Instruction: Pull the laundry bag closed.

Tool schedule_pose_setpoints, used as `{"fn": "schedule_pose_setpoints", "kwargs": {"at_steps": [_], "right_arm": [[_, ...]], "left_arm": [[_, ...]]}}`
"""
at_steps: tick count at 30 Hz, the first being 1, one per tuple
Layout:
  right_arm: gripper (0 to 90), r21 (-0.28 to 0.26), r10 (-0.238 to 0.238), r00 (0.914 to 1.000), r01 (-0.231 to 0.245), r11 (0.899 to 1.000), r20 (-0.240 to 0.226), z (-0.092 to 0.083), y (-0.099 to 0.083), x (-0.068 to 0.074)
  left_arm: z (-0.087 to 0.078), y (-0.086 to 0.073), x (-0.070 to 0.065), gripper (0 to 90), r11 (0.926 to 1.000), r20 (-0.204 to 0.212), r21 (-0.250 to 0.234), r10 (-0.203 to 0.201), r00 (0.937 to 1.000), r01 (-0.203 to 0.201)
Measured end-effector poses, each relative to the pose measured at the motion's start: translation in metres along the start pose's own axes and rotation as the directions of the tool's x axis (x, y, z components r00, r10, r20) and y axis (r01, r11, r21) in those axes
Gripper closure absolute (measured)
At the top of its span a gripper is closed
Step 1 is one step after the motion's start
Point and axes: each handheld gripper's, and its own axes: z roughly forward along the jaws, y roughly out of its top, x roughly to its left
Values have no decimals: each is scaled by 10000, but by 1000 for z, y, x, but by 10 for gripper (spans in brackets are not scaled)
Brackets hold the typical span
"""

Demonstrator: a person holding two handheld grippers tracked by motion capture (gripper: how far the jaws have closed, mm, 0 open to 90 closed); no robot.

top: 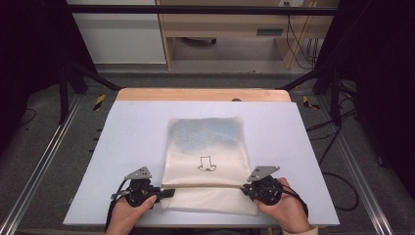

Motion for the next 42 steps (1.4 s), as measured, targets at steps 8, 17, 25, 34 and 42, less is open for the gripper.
{"fn": "schedule_pose_setpoints", "kwargs": {"at_steps": [8, 17, 25, 34, 42], "right_arm": [[820, 66, 128, 9999, -128, 9999, 72, -1, -3, -2], [821, 118, 220, 9996, -222, 9997, 170, -4, -9, -6], [821, 76, 372, 9991, -374, 9993, 213, -6, -13, -8], [821, 119, 469, 9986, -472, 9988, 248, -8, -18, -10], [821, 107, 600, 9980, -602, 9981, 199, -8, -22, -10]], "left_arm": [[-1, 0, 0, 840, 10000, -35, -60, -5, 10000, 5], [-2, 1, 1, 840, 10000, -76, -72, 30, 10000, -30], [-2, 1, 1, 839, 10000, -93, -64, 47, 9999, -48], [-3, 2, 3, 840, 10000, -164, -78, 13, 9999, -14], [-2, 1, 3, 838, 10000, -196, 3, 59, 9998, -59]]}}
